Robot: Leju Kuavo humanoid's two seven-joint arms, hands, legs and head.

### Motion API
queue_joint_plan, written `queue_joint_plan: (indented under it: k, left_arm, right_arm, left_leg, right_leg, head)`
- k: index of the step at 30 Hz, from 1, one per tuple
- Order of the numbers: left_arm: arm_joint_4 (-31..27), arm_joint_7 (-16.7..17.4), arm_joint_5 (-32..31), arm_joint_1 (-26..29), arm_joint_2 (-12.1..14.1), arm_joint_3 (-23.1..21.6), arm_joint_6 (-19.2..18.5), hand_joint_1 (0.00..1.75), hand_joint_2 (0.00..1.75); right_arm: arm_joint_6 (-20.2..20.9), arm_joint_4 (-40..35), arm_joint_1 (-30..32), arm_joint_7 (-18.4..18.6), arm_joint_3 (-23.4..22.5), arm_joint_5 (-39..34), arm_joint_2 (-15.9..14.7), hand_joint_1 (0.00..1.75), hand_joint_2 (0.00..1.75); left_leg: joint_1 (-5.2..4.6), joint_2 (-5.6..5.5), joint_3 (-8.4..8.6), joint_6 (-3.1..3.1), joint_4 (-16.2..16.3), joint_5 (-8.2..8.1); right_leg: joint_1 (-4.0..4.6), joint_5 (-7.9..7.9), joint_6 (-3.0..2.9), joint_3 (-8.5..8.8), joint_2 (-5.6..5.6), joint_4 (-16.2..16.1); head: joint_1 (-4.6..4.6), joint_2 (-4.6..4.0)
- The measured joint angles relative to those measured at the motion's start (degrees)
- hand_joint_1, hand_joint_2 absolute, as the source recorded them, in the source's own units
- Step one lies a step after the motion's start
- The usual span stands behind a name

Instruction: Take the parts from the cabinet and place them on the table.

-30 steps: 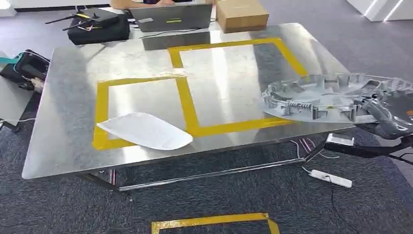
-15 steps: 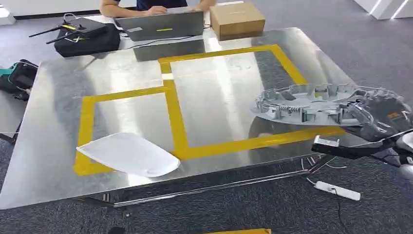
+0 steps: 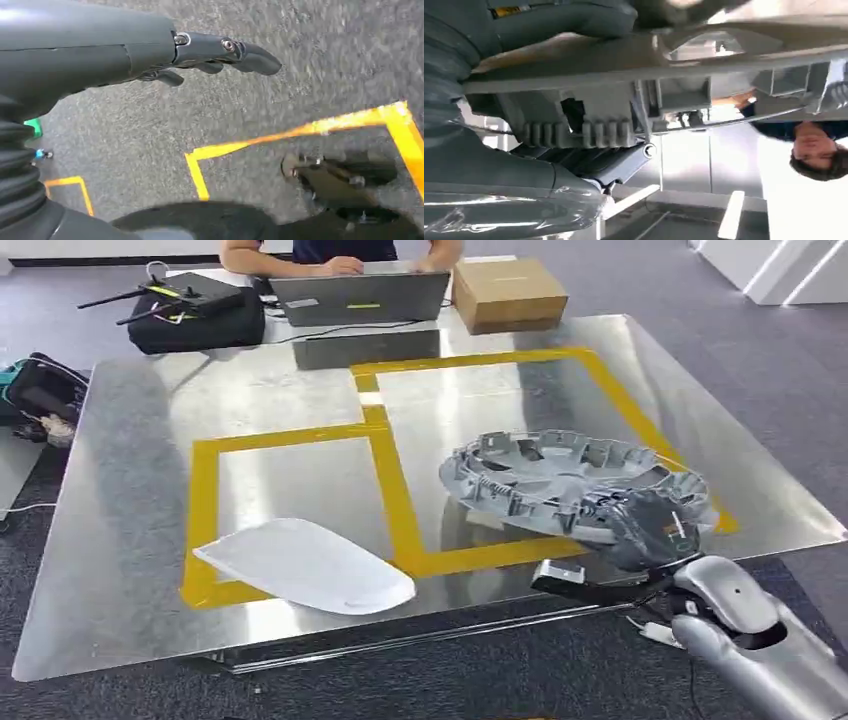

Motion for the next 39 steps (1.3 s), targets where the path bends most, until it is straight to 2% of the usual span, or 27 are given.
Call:
queue_joint_plan:
  k: [2,4,5,8,11,21,32,39]
  left_arm:
    - [0.0,0.22,0.24,-0.42,0.15,-0.26,-0.38,0.0,1.75]
    - [0.0,0.22,0.42,-0.82,0.3,-0.68,-0.44,0.0,1.75]
    - [0.0,0.22,0.64,-1.03,0.39,-0.92,-0.59,0.0,1.75]
    - [0.0,0.22,0.96,-1.36,0.77,-1.2,-1.14,0.0,1.75]
    - [0.0,0.79,1.53,-1.45,1.16,-1.25,-1.45,0.0,1.75]
    - [0.0,0.99,2.1,-1.29,2.05,-1.6,-1.4,0.0,1.75]
    - [0.0,-0.2,3.3,-1.04,2.56,-2.54,-1.14,0.0,1.75]
    - [0.0,-0.22,3.94,-1.03,2.82,-2.71,-0.99,0.0,1.75]
  right_arm:
    - [-0.97,2.49,-0.27,-0.68,0.61,-1.08,3.47,1.75,1.75]
    - [-2.01,5.29,-0.78,-1.44,0.92,-2.19,6.39,1.75,1.75]
    - [-2.23,6.73,-0.85,-1.73,1.12,-2.58,7.69,1.75,1.75]
    - [-2.63,11.12,-0.67,-2.52,1.62,-3.39,10.42,1.75,1.75]
    - [-3.26,14.65,-0.48,-2.56,1.69,-3.98,11.9,1.75,1.75]
    - [-3.76,17.89,2.35,-2.91,-1.6,-4.77,12.21,1.75,1.75]
    - [-3.13,16.82,6.14,-1.36,-10.4,-4.44,8.82,1.75,1.75]
    - [-2.74,15.81,8.03,-1.55,-14.75,-3.74,8.23,1.75,1.75]
  left_leg:
    - [-0.23,-0.09,-0.06,0.28,0.0,0.03]
    - [-0.56,-0.07,0.02,1.11,0.02,-0.08]
    - [-0.69,0.01,0.04,1.15,0.04,-0.08]
    - [-0.84,0.22,0.12,1.25,0.06,-0.02]
    - [-0.85,0.33,0.26,1.28,0.06,0.0]
    - [-0.74,0.42,0.41,1.37,0.06,0.22]
    - [-0.75,0.42,0.45,1.36,0.06,0.27]
    - [-0.74,0.42,0.44,1.36,0.06,0.27]
  right_leg:
    - [-0.06,0.42,0.07,-0.07,-0.14,-0.04]
    - [-0.11,0.41,0.06,0.08,-0.29,-0.56]
    - [-0.17,0.2,0.18,0.27,-0.37,-0.93]
    - [-0.41,0.29,1.46,0.28,-0.33,-1.04]
    - [-0.42,0.27,1.9,0.26,-0.24,-0.99]
    - [-0.28,0.27,1.89,0.1,-0.22,-0.49]
    - [-0.3,0.29,1.88,0.17,-0.22,-0.48]
    - [-0.29,0.29,1.88,0.14,-0.21,-0.47]
  head:
    - [0.0,0.0]
    - [0.0,0.0]
    - [-0.04,0.0]
    - [-0.09,0.0]
    - [-0.09,0.0]
    - [-0.09,0.0]
    - [-0.09,0.0]
    - [-0.09,0.0]
